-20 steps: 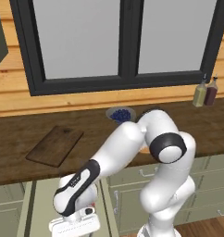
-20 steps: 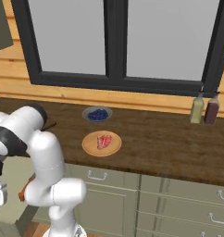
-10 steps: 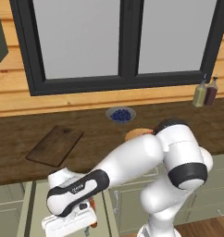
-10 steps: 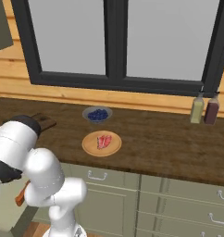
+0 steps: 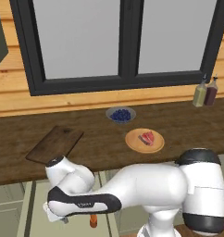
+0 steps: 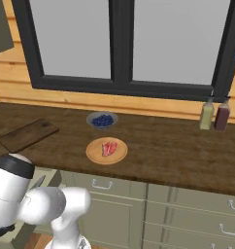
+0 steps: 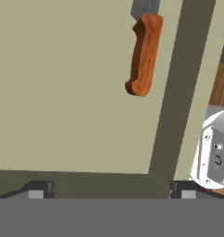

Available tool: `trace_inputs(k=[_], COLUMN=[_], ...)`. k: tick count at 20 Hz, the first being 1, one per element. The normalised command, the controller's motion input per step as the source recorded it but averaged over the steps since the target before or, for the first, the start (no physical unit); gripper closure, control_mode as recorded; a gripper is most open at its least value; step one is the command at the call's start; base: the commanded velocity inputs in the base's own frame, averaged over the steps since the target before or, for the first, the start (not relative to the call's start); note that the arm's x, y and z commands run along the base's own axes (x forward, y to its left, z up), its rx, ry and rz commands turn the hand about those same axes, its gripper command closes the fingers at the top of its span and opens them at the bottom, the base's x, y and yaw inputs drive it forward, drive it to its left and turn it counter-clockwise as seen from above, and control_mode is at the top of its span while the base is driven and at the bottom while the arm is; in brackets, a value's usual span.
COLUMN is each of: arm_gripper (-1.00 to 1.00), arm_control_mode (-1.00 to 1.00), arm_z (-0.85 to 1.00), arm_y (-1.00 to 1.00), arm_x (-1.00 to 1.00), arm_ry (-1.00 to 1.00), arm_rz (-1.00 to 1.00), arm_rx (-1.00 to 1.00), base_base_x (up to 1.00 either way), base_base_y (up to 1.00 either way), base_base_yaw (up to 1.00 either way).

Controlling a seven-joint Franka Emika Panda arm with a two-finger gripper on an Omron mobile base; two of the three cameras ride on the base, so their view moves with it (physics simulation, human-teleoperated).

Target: Pick up the knife from the drawer and place it on the cutting board. Then place the meat from the plate to the cutting board.

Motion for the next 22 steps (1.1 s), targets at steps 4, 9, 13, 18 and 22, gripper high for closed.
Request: trace_inputs(k=[4, 9, 13, 18, 22], arm_gripper=[-1.00, -1.00, -1.00, -1.00, -1.00], arm_control_mode=[-1.00, -1.00, -1.00, -1.00, -1.00], arm_z=[0.00, 0.00, 0.00, -0.30, -0.66], arm_y=[-0.11, -0.22, -0.37, -0.11, 0.00], arm_x=[0.42, 0.40, 0.24, 0.29, 0.30], arm_ry=[-0.26, -0.10, 0.01, 0.01, 0.00], arm_rz=[-0.02, 0.00, 0.00, 0.00, 0.00], arm_rx=[0.00, 0.00, 0.00, 0.00, 0.00], base_base_x=[0.00, 0.00, 0.00, 0.00, 0.00], base_base_y=[0.00, 0.00, 0.00, 0.00, 0.00], base_base_yaw=[0.00, 0.00, 0.00, 0.00, 0.00])
